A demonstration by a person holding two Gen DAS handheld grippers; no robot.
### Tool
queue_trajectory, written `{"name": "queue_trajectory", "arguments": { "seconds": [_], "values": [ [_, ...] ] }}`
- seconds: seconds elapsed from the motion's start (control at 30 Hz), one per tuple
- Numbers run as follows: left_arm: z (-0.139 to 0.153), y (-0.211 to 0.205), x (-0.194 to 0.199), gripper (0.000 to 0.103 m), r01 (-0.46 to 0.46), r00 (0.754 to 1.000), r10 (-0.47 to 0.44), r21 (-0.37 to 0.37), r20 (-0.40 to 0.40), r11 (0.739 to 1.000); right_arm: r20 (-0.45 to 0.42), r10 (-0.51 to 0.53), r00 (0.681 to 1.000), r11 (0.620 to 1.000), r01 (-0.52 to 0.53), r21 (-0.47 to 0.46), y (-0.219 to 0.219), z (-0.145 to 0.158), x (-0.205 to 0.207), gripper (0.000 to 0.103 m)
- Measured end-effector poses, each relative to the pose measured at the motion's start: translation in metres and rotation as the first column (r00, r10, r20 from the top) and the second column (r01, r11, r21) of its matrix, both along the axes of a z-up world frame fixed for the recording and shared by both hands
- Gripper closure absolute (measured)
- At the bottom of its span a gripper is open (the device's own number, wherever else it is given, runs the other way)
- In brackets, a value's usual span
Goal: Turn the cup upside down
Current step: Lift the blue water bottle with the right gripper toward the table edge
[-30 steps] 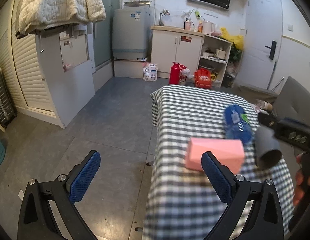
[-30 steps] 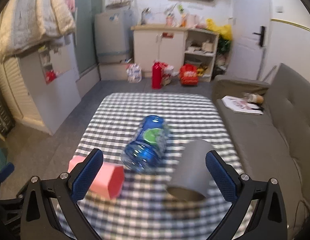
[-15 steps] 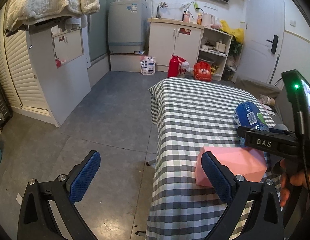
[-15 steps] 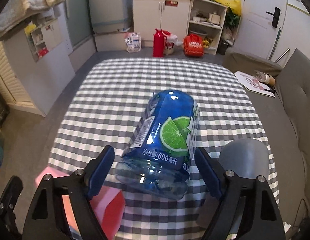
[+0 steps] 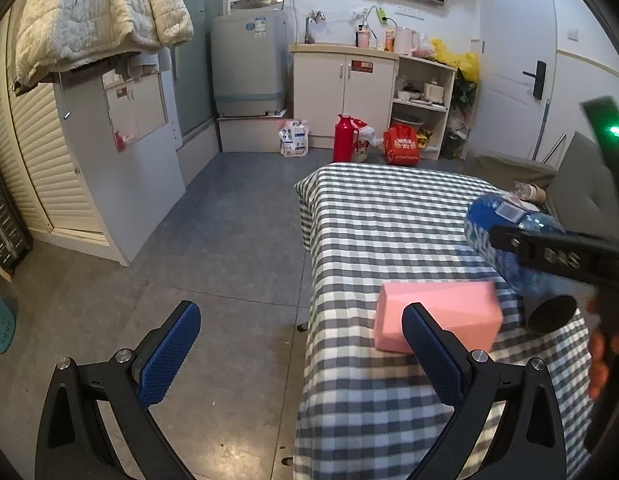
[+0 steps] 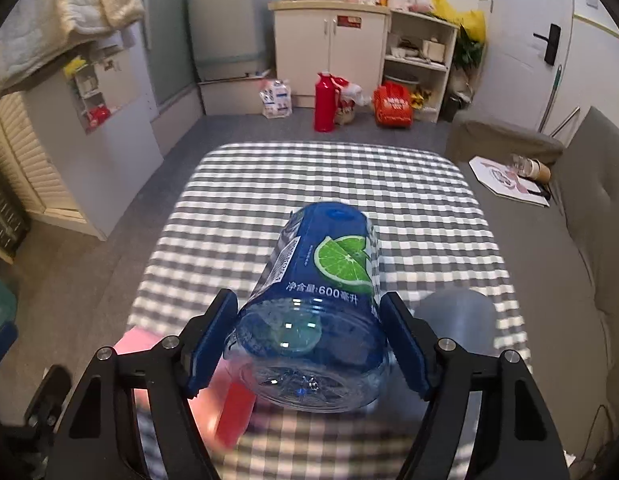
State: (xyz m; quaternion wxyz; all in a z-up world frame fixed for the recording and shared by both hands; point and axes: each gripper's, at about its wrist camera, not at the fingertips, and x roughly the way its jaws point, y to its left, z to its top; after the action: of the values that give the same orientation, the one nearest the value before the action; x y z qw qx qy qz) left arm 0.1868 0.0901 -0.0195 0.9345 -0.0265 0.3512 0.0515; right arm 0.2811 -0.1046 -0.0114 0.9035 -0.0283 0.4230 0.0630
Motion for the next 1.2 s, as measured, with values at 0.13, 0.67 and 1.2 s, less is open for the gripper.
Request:
{"name": "queue_trajectory", "arguments": {
  "seconds": [0.13,0.67,1.2],
  "values": [
    [0.007,-0.004,-0.017,0.000,-0.005,1.000,0.005,0.002,0.008,1.000,0.012,0.026,1.000,1.000,-0.026,0.005,-0.006,0.008,-0.047,0.031],
    [0.018,-0.029,-0.093,0.000,0.016,1.000,-0.016,-0.026,-0.004,1.000,-0.020,0.070,0.997,0.997,-0.070,0.029,-0.020,-0.040,-0.195,0.031],
    [0.032,-0.058,-0.127,0.000,0.009,1.000,-0.009,0.020,-0.014,1.000,-0.013,0.026,1.000,0.996,-0.024,0.090,-0.043,-0.037,-0.217,0.022]
  ]
}}
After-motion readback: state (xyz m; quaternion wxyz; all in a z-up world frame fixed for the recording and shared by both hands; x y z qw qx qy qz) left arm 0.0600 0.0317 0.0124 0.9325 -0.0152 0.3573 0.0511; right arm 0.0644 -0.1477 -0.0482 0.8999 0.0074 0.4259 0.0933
